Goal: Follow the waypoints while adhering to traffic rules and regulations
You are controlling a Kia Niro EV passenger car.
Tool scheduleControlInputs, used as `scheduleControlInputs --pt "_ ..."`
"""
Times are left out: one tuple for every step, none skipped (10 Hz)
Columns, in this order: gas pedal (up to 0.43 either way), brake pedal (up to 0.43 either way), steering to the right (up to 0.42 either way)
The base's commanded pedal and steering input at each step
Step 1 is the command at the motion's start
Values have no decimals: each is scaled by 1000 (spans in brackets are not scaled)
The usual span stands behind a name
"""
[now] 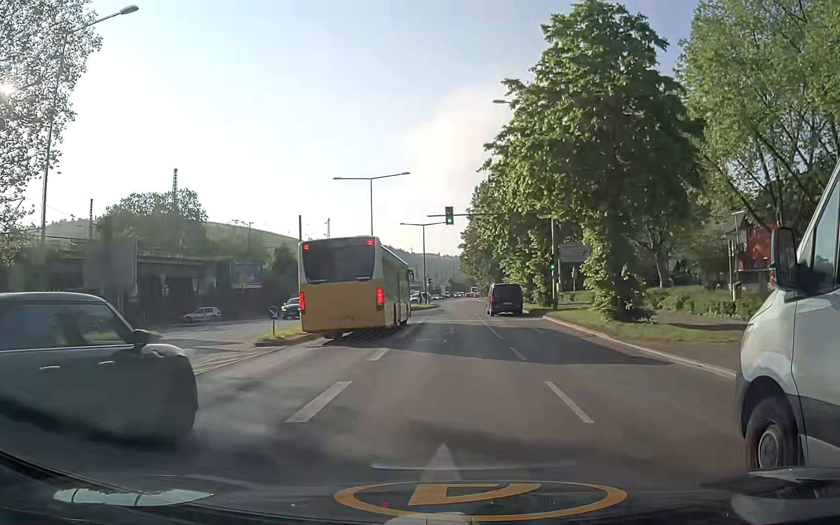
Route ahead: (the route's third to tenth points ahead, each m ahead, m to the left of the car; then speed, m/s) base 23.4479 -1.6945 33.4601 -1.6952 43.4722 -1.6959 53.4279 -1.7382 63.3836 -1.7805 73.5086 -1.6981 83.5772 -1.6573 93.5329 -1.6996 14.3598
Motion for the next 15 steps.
scheduleControlInputs --pt "150 0 -3" --pt "138 0 -3" --pt "138 0 -3" --pt "138 0 -3" --pt "138 0 -3" --pt "138 0 -3" --pt "138 0 -3" --pt "138 0 -3" --pt "138 0 -3" --pt "138 0 -3" --pt "138 0 -3" --pt "150 0 -3" --pt "150 0 -3" --pt "150 0 -3" --pt "150 0 -3"
